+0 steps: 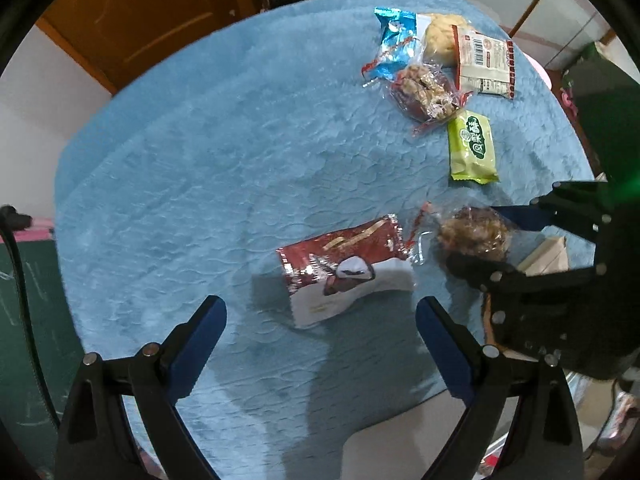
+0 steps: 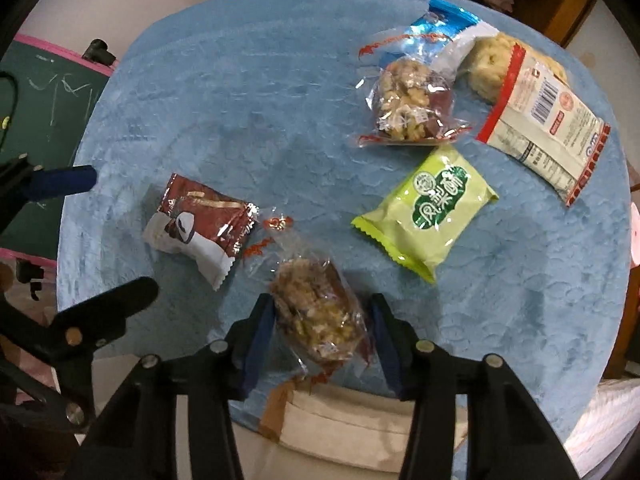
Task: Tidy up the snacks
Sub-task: 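Grasp the brown chocolate wrapper with the left tool while the right tool grasps the clear nut bag, then carry both snacks over the white tray and open both tools inside, then grasp the green cake packet with the right tool while the left tool grasps the small clear nut bag, then lower both held snacks into the white tray and open both tools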
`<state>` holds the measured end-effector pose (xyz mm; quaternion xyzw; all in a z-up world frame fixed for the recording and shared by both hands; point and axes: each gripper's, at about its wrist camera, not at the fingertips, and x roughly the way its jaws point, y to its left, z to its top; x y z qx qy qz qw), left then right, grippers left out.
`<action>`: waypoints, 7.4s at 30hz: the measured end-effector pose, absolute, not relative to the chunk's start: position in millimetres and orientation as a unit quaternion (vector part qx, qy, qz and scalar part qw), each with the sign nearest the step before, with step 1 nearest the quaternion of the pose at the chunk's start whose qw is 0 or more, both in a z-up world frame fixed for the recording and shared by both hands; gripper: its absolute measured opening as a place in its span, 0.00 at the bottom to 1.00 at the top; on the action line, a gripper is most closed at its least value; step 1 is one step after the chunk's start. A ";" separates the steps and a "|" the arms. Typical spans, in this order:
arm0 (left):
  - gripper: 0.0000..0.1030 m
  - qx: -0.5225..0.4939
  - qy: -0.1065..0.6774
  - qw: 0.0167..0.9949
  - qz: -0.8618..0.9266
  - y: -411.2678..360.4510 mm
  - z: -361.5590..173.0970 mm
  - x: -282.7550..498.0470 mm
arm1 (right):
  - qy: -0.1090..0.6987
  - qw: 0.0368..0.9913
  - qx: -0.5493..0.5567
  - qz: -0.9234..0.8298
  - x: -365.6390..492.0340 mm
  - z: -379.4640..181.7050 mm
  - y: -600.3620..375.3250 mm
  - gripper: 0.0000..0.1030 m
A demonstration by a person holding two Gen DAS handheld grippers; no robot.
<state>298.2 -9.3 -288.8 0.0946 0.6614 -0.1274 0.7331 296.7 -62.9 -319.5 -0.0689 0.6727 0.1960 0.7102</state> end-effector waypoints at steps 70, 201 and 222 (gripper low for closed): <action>0.31 0.023 0.539 0.836 -0.102 -79.1 -128.5 28.0 | 0.560 0.802 0.009 0.207 62.2 -130.9 -192.2 0.48; 0.36 -0.049 0.596 0.791 -0.128 -80.9 -257.1 356.3 | 0.610 0.782 0.110 0.066 311.6 -259.7 -224.3 0.40; 0.36 -0.043 0.477 0.869 -0.121 -34.8 -79.2 98.6 | 0.503 0.840 0.066 0.192 140.4 -97.8 -212.3 0.40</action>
